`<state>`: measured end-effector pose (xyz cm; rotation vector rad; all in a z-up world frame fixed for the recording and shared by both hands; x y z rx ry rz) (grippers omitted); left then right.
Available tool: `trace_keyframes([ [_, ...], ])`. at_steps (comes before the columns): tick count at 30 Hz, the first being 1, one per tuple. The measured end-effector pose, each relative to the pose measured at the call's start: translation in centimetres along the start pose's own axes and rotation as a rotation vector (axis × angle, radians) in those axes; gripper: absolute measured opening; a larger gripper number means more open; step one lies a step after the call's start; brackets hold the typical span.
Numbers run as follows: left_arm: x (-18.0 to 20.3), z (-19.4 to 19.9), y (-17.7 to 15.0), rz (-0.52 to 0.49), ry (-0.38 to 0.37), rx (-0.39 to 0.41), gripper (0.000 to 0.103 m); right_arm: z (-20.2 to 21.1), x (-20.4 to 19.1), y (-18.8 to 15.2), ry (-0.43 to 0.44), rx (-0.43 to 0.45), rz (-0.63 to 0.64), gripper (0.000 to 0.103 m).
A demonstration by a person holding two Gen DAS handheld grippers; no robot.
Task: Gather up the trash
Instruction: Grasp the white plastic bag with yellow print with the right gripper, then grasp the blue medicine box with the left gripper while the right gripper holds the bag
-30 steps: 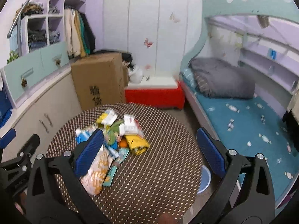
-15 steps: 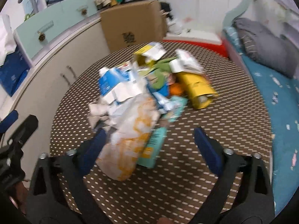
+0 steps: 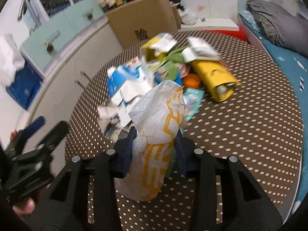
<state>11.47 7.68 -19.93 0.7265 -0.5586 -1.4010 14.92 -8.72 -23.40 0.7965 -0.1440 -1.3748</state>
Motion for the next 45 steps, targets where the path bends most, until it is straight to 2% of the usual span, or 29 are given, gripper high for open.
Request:
trace_keyframes([
  [6, 2.7, -4.3, 3.1, -0.003, -0.07, -0.032, 0.099, 4.0, 2.7, 1.5, -0.017, 0.079, -0.038, 0.039],
  [13, 5.1, -10.1, 4.6, 0.0, -0.035, -0.129, 0.098, 5.1, 4.8, 1.7, -0.04, 0.111, -0.061, 0.039],
  [14, 5.4, -10.7, 4.5, -0.005, -0.04, -0.144, 0.092, 5.2, 5.0, 1.7, -0.04, 0.113, -0.064, 0.039],
  [15, 5.6, -11.1, 4.4, -0.002, -0.069, -0.154, 0.08, 5.4, 5.1, 1.8, -0.039, 0.115, -0.065, 0.039],
  [16, 5.9, -11.4, 4.1, 0.012, -0.112, -0.177, 0.066, 5.5, 5.2, 1.8, -0.039, 0.118, -0.066, 0.039],
  [17, 6.1, -11.4, 4.1, 0.028, -0.151, -0.181, 0.049, 5.6, 5.4, 1.8, -0.039, 0.122, -0.067, 0.039],
  [19, 6.5, -10.6, 4.2, 0.019, -0.189, -0.16, 0.032, 6.0, 5.8, 1.9, -0.038, 0.131, -0.071, 0.039],
  [20, 6.6, -10.2, 4.3, 0.007, -0.194, -0.147, 0.019, 6.2, 6.0, 1.9, -0.039, 0.136, -0.075, 0.039],
  [22, 6.8, -9.2, 4.4, -0.015, -0.212, -0.12, 0.007, 6.3, 6.2, 2.0, -0.04, 0.142, -0.081, 0.039],
  [24, 6.8, -8.6, 4.2, -0.029, -0.237, -0.117, 0.001, 6.5, 6.6, 2.1, -0.041, 0.149, -0.087, 0.039],
  [28, 6.4, -8.1, 3.0, -0.043, -0.257, -0.128, 0.003, 6.7, 7.0, 2.1, -0.039, 0.155, -0.1, 0.039],
  [29, 6.3, -8.2, 2.8, -0.038, -0.253, -0.131, 0.012, 6.7, 7.1, 2.1, -0.038, 0.155, -0.102, 0.039],
  [30, 6.0, -8.4, 2.7, -0.031, -0.227, -0.131, 0.028, 6.7, 7.2, 2.1, -0.04, 0.154, -0.103, 0.039],
  [31, 5.8, -8.5, 2.8, -0.018, -0.194, -0.12, 0.071, 6.6, 7.2, 2.2, -0.04, 0.152, -0.104, 0.039],
  [32, 5.2, -8.2, 2.9, -0.001, -0.178, -0.103, 0.09, 6.6, 7.2, 2.2, -0.039, 0.152, -0.104, 0.039],
  [37, 5.6, -9.4, 3.4, 0.046, -0.169, -0.123, 0.09, 6.8, 7.1, 2.2, -0.037, 0.157, -0.106, 0.04],
  [39, 6.2, -10.6, 3.1, 0.064, -0.168, -0.175, 0.09, 6.9, 7.1, 2.2, -0.04, 0.158, -0.108, 0.04],
  [40, 6.6, -11.1, 3.0, 0.07, -0.179, -0.196, 0.074, 6.9, 7.2, 2.2, -0.039, 0.157, -0.107, 0.04],
  [41, 6.8, -11.5, 2.9, 0.077, -0.199, -0.211, 0.064, 6.9, 7.1, 2.1, -0.039, 0.157, -0.106, 0.04],
  [45, 7.7, -11.1, 3.0, 0.076, -0.258, -0.189, 0.054, 7.4, 7.3, 2.1, -0.04, 0.161, -0.103, 0.04],
])
Point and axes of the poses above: each gripper's, at about its wrist camera, not at the fingertips, and z roughly against the way its jaws point, x to its right, y to its top, the point moved 5 cm from there along -z, roughly the way its jaws point, and after that the axes turned 2 degrees about y, right-handed, at the moved point
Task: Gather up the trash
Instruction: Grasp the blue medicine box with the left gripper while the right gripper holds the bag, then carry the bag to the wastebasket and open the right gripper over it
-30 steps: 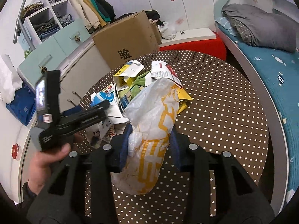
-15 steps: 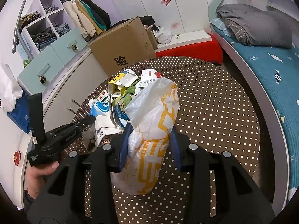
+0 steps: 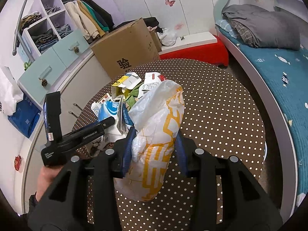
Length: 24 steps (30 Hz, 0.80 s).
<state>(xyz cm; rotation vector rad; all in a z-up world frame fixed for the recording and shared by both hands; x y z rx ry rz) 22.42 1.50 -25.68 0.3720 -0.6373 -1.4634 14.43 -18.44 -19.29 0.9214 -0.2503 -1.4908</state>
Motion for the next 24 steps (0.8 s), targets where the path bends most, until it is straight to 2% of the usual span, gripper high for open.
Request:
trace_keyframes([
  [7, 1.0, 2.7, -1.1, -0.071, -0.082, 0.043, 0.051, 0.2, 0.7, 0.3, -0.001, 0.008, -0.017, 0.04],
  [14, 1.4, 6.6, -1.0, -0.084, -0.131, 0.122, 0.051, 1.8, 2.4, 1.5, -0.017, 0.059, -0.025, 0.04],
  [20, 4.1, 9.9, 0.5, -0.099, -0.176, 0.196, 0.051, 4.1, 7.2, 4.2, -0.066, 0.132, -0.07, 0.04],
  [24, 7.3, 10.7, 1.4, -0.125, -0.21, 0.218, 0.051, 4.2, 14.3, 5.1, -0.158, 0.135, -0.155, 0.04],
])
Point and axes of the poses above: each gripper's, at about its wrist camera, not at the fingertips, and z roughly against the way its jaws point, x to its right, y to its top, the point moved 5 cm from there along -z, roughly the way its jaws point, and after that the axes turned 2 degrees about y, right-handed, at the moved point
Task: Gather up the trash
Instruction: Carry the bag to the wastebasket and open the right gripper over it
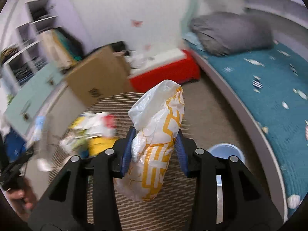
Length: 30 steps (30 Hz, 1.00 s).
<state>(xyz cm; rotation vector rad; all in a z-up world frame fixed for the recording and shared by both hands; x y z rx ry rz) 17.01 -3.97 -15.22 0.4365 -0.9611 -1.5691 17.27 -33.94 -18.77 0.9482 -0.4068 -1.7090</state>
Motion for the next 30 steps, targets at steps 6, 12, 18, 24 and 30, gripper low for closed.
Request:
trace_keyframes([
  [6, 4.2, -1.9, 0.1, -0.023, -0.055, -0.036, 0.051, -7.5, 12.3, -2.2, -0.131, -0.15, -0.171, 0.04],
  [12, 8.5, -5.6, 0.1, -0.071, -0.09, -0.092, 0.051, -15.4, 19.7, -5.8, -0.148, -0.28, -0.291, 0.041],
  [18, 12.6, -10.3, -0.5, -0.112, -0.132, -0.179, 0.051, -19.0, 24.3, -7.9, -0.166, -0.33, -0.41, 0.075],
  [24, 17.5, -15.2, -1.7, -0.159, -0.199, -0.269, 0.051, -13.8, 26.2, -6.8, -0.14, -0.173, -0.483, 0.083],
  [30, 24.8, -21.1, -4.0, -0.264, -0.245, -0.37, 0.052, -6.3, 28.1, -5.6, -0.15, -0.023, -0.523, 0.086],
])
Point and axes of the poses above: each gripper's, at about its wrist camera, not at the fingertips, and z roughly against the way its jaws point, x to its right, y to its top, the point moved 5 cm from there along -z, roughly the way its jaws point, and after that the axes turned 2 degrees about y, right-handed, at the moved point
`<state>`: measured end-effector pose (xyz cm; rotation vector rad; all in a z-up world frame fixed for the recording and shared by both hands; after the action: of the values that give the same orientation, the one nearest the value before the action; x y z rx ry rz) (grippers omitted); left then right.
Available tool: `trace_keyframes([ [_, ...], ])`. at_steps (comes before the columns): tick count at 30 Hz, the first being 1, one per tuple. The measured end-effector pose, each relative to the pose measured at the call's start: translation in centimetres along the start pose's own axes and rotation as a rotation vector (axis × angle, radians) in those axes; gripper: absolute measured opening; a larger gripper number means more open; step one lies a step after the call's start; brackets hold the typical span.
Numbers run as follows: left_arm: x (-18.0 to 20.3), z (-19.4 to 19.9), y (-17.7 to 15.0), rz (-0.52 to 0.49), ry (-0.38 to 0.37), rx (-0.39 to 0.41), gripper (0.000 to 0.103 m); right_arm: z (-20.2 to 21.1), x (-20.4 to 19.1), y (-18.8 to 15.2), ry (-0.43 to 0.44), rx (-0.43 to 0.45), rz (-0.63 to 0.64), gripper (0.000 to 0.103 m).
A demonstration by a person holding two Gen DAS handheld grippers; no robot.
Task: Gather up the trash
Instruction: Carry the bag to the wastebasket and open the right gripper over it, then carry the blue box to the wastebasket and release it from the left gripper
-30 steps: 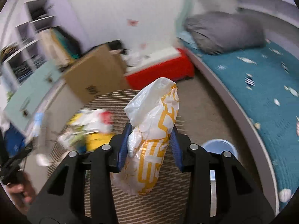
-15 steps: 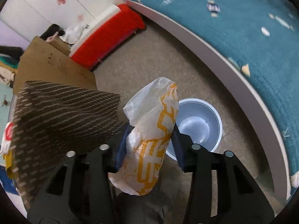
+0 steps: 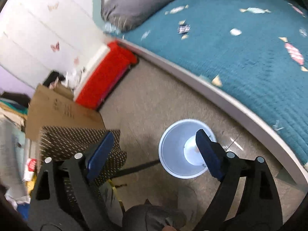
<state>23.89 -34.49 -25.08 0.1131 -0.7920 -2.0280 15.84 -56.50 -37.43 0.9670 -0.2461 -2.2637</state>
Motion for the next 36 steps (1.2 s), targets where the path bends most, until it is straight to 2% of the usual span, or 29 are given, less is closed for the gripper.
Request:
trace_keyframes([
  [4, 2.3, -6.3, -0.1, -0.033, 0.003, -0.116, 0.052, 3.6, 1.3, 1.1, 0.009, 0.058, -0.01, 0.087],
  [10, 4.2, -12.4, 0.0, -0.06, 0.029, -0.238, 0.054, 6.8, 1.8, 1.6, 0.007, 0.093, -0.004, 0.089],
  [12, 4.4, -13.9, 0.3, -0.055, 0.02, -0.265, 0.068, 6.9, 1.7, 1.5, 0.008, 0.096, -0.006, 0.089],
  [13, 4.4, -14.5, 0.5, -0.06, 0.024, -0.263, 0.082, 6.9, 1.7, 1.5, 0.008, 0.096, -0.01, 0.089],
  [16, 3.9, -14.9, 1.1, -0.048, 0.046, -0.266, 0.086, 6.8, 1.5, 0.9, 0.012, 0.09, -0.008, 0.089],
  [20, 3.5, -12.7, 1.7, -0.051, 0.07, -0.196, 0.09, 7.0, 0.9, 0.5, 0.017, 0.093, 0.005, 0.096],
  [24, 3.6, -9.1, 1.9, -0.061, 0.094, -0.114, 0.093, 7.8, -0.6, 0.0, 0.004, 0.121, 0.028, 0.097],
  [29, 3.4, -4.2, 1.3, -0.085, 0.132, -0.019, 0.093, 10.1, -4.0, -0.1, -0.078, 0.217, 0.144, 0.097],
  [31, 3.4, -2.1, 1.0, -0.092, 0.15, 0.027, 0.093, 11.0, -5.7, -0.4, -0.108, 0.23, 0.206, 0.097],
  [36, 2.8, 3.5, 0.1, -0.103, 0.181, 0.123, 0.093, 13.2, -9.8, -1.3, -0.081, 0.227, 0.286, 0.097],
])
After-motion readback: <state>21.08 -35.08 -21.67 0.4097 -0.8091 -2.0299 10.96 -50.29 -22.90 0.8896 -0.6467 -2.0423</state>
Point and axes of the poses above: each gripper's, at about its wrist camera, not at the fingertips, and z roughly against the way its jaws point, x to its right, y to its top, the point moved 5 cm from there along -z, roughly the way its jaws point, and after that the axes turned 2 degrees about y, right-handed, at the moved point
